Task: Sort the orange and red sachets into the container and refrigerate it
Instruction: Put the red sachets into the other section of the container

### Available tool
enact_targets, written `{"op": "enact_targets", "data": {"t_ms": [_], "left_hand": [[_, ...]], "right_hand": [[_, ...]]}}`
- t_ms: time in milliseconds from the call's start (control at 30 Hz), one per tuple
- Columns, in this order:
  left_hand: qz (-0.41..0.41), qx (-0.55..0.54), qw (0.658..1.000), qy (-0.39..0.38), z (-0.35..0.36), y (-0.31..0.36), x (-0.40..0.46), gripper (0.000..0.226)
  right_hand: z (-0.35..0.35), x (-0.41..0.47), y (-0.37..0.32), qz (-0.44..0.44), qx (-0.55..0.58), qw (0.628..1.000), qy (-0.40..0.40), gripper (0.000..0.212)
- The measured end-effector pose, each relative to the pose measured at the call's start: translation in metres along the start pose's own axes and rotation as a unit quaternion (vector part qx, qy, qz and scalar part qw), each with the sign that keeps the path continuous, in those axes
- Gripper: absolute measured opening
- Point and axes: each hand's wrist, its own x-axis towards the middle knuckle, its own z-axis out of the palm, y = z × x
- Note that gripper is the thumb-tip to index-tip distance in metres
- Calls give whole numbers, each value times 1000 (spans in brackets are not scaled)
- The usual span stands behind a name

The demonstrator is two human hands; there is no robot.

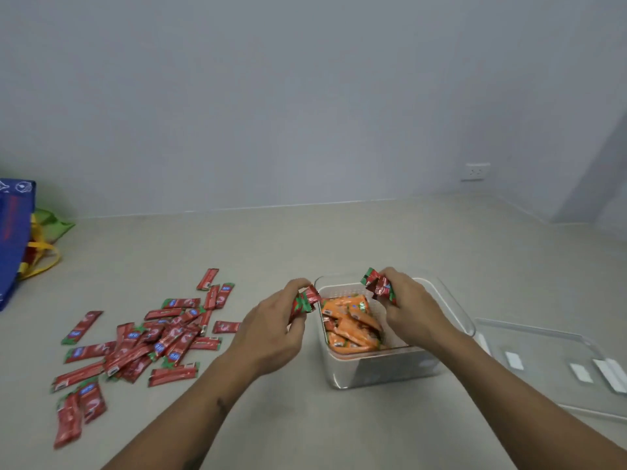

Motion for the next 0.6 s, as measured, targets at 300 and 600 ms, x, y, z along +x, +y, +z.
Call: {"op": "enact_targets", "data": {"t_ms": [300, 600], "left_hand": [[-7, 50, 997, -58, 66, 59, 27, 28], [-42, 36, 996, -68, 87, 81, 44, 16]], "right_hand": [[-15, 7, 89, 55, -70, 982, -164, 26], [-45, -24, 99, -21, -69, 953, -295, 51]]}}
